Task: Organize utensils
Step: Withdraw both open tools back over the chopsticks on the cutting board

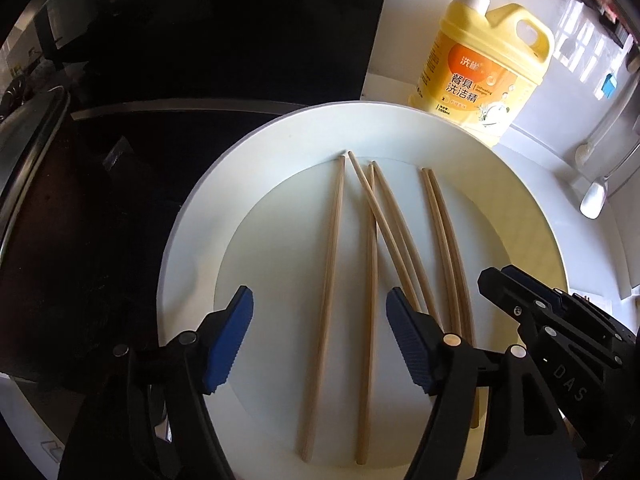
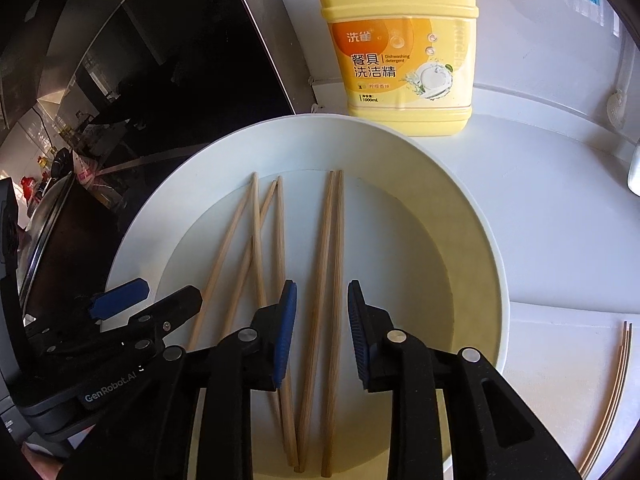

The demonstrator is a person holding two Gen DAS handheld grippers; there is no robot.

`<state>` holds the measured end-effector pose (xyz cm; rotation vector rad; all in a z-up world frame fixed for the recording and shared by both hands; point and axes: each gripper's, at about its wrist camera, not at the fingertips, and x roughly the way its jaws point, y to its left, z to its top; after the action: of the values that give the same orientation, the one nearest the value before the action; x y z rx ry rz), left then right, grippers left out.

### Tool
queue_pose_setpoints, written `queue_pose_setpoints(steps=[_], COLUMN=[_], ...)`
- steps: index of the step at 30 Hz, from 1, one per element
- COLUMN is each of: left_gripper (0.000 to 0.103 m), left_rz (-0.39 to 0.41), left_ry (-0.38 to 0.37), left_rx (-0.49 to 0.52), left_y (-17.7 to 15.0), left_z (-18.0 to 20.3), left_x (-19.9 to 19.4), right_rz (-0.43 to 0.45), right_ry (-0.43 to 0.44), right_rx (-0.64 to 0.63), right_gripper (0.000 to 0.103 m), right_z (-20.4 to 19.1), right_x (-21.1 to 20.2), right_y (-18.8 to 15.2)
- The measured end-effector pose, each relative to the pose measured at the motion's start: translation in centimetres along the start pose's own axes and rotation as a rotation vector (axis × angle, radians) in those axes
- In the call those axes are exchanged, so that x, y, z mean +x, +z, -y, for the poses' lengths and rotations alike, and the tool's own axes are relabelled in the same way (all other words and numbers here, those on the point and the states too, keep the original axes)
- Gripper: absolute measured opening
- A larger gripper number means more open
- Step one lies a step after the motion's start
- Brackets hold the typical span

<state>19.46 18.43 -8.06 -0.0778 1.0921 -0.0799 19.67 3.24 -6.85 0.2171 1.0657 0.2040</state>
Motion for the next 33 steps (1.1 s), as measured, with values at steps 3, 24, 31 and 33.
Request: queue_pose_setpoints(steps=[3, 24, 31, 33], left_gripper=[0.07, 0.09, 0.095, 0.095], left_rz=[-0.002, 0.051, 0.096, 0.102], left_ry=[0.011, 0.038, 0.031, 0.022], left_rx=[-0.006, 0.008, 0.034, 0.045], left_y=[-0.2, -1.0, -1.4, -1.6], left_z=[-0.2, -0.9, -0.8, -0.7], left_x=[-0.2, -4.6, -6.9, -7.5], right_rz=[0.006, 0.068, 0.094, 0.104], right_ry=[-0.006, -0.058, -0.084, -0.092], right_rx=[0.005, 0.026, 0.044, 0.047], right_gripper=[0.028, 0.058, 0.062, 0.062], right_z=[0.2, -0.3, -0.3, -0.4], right_x=[-0.4, -4.4, -6.8, -7.7], right_y=[-0.1, -1.6, -3.0, -3.4])
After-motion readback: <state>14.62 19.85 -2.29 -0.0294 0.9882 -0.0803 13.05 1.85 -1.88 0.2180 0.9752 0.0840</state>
